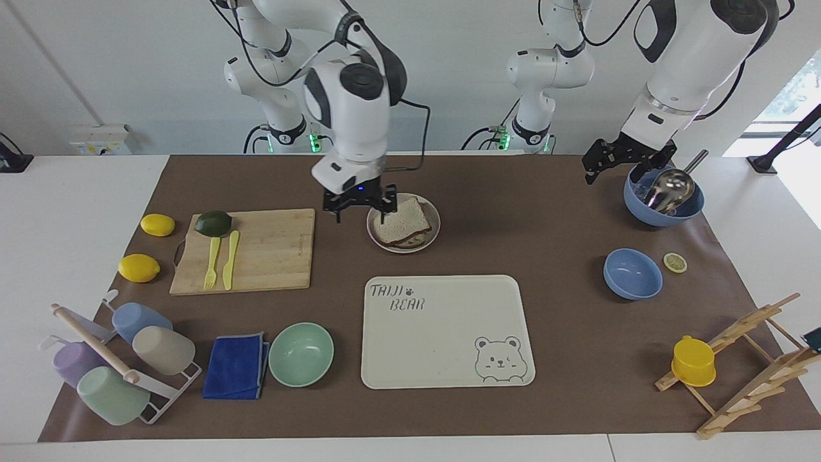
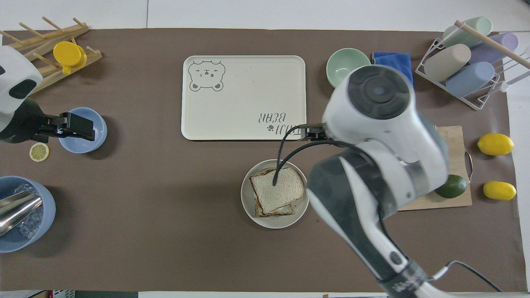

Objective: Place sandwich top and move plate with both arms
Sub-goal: 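Retract the right gripper while the left gripper reaches toward the plate, then close the left gripper on the rim of the white plate, then slide the plate with the left gripper onto the bear tray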

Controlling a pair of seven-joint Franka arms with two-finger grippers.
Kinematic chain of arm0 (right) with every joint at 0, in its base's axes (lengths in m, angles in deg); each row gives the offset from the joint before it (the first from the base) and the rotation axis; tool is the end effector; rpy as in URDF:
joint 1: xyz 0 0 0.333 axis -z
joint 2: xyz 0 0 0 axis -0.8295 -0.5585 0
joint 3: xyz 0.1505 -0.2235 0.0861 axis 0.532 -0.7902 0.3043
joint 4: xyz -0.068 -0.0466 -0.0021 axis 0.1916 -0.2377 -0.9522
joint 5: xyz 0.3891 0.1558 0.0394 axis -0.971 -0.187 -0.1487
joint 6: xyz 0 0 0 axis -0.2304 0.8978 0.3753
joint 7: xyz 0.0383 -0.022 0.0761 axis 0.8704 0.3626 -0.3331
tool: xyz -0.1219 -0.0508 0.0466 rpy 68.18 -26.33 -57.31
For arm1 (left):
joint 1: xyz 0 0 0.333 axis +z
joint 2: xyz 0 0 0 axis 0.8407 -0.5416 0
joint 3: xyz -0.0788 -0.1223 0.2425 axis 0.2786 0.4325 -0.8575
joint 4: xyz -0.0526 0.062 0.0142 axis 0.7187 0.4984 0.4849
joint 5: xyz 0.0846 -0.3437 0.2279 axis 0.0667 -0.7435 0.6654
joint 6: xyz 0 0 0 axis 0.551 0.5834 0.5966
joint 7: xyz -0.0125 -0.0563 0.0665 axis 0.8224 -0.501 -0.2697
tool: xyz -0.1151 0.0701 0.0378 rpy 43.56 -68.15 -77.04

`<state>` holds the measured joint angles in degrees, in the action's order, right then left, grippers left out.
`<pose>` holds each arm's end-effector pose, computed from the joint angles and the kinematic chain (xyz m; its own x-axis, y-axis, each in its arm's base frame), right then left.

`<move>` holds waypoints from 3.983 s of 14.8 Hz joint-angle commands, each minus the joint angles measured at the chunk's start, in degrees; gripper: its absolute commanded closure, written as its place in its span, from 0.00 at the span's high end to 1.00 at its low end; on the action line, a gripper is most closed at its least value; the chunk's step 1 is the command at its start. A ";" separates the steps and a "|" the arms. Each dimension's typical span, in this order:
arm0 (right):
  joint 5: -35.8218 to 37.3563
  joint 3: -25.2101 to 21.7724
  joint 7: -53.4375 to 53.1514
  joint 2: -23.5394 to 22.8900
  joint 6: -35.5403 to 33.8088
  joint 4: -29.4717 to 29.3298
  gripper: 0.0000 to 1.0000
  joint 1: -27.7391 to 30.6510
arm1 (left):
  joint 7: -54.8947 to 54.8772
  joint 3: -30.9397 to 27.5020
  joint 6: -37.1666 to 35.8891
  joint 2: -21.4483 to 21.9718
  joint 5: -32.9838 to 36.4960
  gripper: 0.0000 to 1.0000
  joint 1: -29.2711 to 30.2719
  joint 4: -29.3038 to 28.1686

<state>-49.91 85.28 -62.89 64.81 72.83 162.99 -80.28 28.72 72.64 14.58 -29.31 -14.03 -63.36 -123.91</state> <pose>0.5820 0.2201 0.4336 0.9987 -0.0501 -0.0106 -0.0495 -0.9974 0.0525 0.5654 -0.0864 0.5336 0.9977 -0.0422 -0.0530 -0.0413 -0.9990 0.0193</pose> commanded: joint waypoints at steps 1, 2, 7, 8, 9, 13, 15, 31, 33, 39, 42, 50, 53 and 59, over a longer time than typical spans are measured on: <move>-3.64 0.67 7.34 4.48 -6.94 -0.94 1.00 10.66 | 0.63 0.21 -0.66 0.29 0.69 1.00 0.35 0.21; -3.55 0.58 10.41 4.66 -9.32 -2.34 1.00 13.05 | 0.63 0.21 -0.66 0.29 0.69 1.00 0.26 0.21; -2.23 -2.58 20.53 3.79 -16.72 -6.55 1.00 16.85 | 0.80 0.30 0.04 0.38 0.69 1.00 -0.53 -0.22; -2.23 -3.19 21.59 3.00 -18.03 -9.18 1.00 17.37 | 0.89 0.38 0.39 0.46 0.60 1.00 -1.23 -0.57; -1.97 -3.28 23.08 2.73 -18.31 -10.16 1.00 17.64 | 2.11 0.47 0.74 0.46 -0.18 1.00 -1.84 -1.19; -1.53 -3.46 26.70 4.83 -18.05 -7.19 1.00 17.73 | 9.32 0.56 7.83 0.64 -5.28 1.00 -6.67 -8.29; -1.53 -3.55 26.52 7.11 -18.57 -4.74 1.00 17.47 | 9.85 0.47 14.24 0.47 -7.82 1.00 -9.66 -13.56; -1.88 -2.75 27.22 3.87 -20.42 -7.80 1.00 22.65 | 17.42 0.56 45.83 -6.74 -17.57 0.91 -26.19 -35.56; -1.79 -2.50 27.66 3.78 -18.85 -7.80 1.00 22.74 | 17.50 0.56 45.92 -6.83 -18.91 0.88 -26.45 -35.56; -1.00 -1.18 28.01 3.25 -17.43 -8.59 1.00 23.53 | 21.46 0.56 48.45 -6.13 -19.17 0.73 -29.97 -37.83; -0.91 0.06 28.10 3.17 -17.08 -8.59 1.00 23.88 | 21.81 0.56 50.84 -5.69 -19.17 0.66 -30.24 -39.42; -1.88 -0.30 27.84 3.87 -15.58 -8.42 1.00 23.62 | 21.81 0.56 51.10 -5.69 -22.07 0.32 -32.26 -39.42; -1.62 -0.47 27.49 4.05 -15.59 -8.50 1.00 23.44 | 21.81 0.56 51.10 -5.69 -22.07 0.15 -32.26 -39.42; -1.62 -0.38 27.49 4.05 -15.50 -8.85 1.00 23.26 | 21.55 0.56 50.93 -5.86 -22.07 0.00 -31.65 -39.34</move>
<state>-51.57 84.14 -36.50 68.60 56.61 154.41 -57.91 50.18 74.10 64.34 -36.05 -35.21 -94.51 -161.49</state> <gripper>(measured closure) 0.000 0.960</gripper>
